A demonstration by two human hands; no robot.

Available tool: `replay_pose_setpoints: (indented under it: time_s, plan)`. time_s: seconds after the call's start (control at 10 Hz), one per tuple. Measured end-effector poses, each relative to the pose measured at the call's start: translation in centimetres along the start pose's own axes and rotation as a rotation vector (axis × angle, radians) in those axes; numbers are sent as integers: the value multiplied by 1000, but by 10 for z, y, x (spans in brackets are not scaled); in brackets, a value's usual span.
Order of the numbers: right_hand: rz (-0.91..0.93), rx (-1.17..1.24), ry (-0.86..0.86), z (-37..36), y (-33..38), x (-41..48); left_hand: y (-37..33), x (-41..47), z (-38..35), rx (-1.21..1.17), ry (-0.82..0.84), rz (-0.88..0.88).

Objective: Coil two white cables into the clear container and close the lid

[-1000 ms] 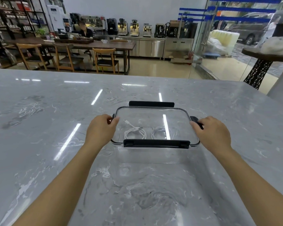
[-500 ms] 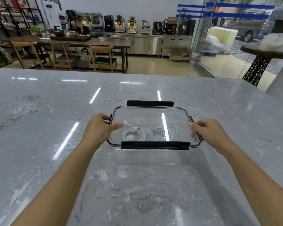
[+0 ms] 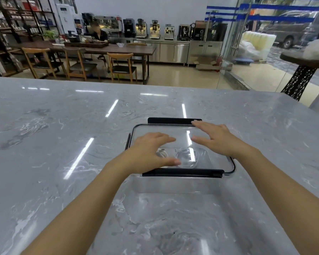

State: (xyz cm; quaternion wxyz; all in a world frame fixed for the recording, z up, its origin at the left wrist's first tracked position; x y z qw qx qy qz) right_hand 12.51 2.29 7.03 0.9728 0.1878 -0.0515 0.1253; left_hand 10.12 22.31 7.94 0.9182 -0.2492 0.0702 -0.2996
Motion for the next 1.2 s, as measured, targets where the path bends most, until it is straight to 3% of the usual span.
replay_pose_setpoints:
  time_s: [0.2, 0.4, 0.7, 1.1, 1.2]
  plan:
    - [-27, -135, 44, -11, -5, 23, 8, -3, -16, 114, 155, 1]
    - [-90, -170, 100, -14, -7, 34, 7, -5, -25, 352, 143, -99]
    - [-92, -24, 54, -15, -5, 40, 5, -5, -26, 373, 82, -114]
    - [-82, -114, 70, -5, 4, 32, -2, -12, -18, 329, 89, -83]
    - [-67, 42, 15, 19, 9, 24, -8, -8, 4, 245, -31, -64]
Point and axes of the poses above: each hand's wrist, its own x-axis towards the middle knuckle, its own z-axis out of the back of the hand, y = z × x, the point moved 6 cm from there along x, towards the middle knuckle, and after that the axes turned 3 degrees about z, right-handed, at the moved point
